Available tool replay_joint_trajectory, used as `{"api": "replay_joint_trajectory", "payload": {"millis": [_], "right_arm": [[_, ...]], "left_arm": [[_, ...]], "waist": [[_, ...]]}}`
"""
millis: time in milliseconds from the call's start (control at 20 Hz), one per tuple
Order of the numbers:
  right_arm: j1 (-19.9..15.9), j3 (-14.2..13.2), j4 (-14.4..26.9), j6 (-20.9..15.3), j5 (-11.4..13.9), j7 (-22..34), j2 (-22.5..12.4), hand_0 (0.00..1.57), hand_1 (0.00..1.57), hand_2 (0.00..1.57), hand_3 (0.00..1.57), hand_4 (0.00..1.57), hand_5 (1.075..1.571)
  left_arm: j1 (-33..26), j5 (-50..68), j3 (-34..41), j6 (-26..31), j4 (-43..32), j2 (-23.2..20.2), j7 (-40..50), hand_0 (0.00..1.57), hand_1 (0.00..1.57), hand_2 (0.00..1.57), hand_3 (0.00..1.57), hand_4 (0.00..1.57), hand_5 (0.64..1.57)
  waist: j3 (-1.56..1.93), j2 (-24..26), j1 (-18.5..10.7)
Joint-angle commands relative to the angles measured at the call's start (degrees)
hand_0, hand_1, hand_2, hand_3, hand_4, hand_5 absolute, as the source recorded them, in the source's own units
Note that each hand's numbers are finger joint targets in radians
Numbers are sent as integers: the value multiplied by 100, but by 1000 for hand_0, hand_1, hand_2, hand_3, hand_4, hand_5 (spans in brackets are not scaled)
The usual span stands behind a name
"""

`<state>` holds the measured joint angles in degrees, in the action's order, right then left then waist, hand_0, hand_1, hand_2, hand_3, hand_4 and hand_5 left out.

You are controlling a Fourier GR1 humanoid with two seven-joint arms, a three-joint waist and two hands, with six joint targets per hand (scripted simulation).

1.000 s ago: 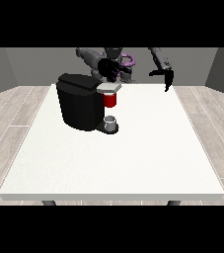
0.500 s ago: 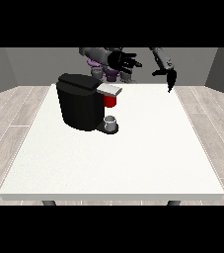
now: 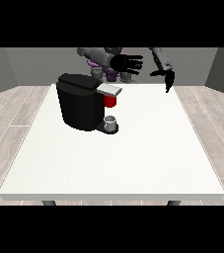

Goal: Insert the coffee pod into the coffee machine and close the lid

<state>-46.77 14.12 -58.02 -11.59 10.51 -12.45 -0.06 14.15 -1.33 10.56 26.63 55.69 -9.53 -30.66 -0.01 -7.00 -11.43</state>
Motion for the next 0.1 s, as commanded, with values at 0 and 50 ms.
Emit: {"api": "replay_joint_trajectory", "payload": {"millis": [0,50], "right_arm": [[636,872,-315,170,-339,-470,6,0,0,0,0,514,1571],[907,1272,-658,-121,-730,-475,6,0,0,0,0,461,1571]], "left_arm": [[-265,-325,-261,2,-172,77,-567,0,0,0,0,270,1571],[-42,-359,-219,-73,-365,57,-667,0,0,0,0,168,1571]], "waist": [[-2,-63,-116],[-3,-131,-86]]}}
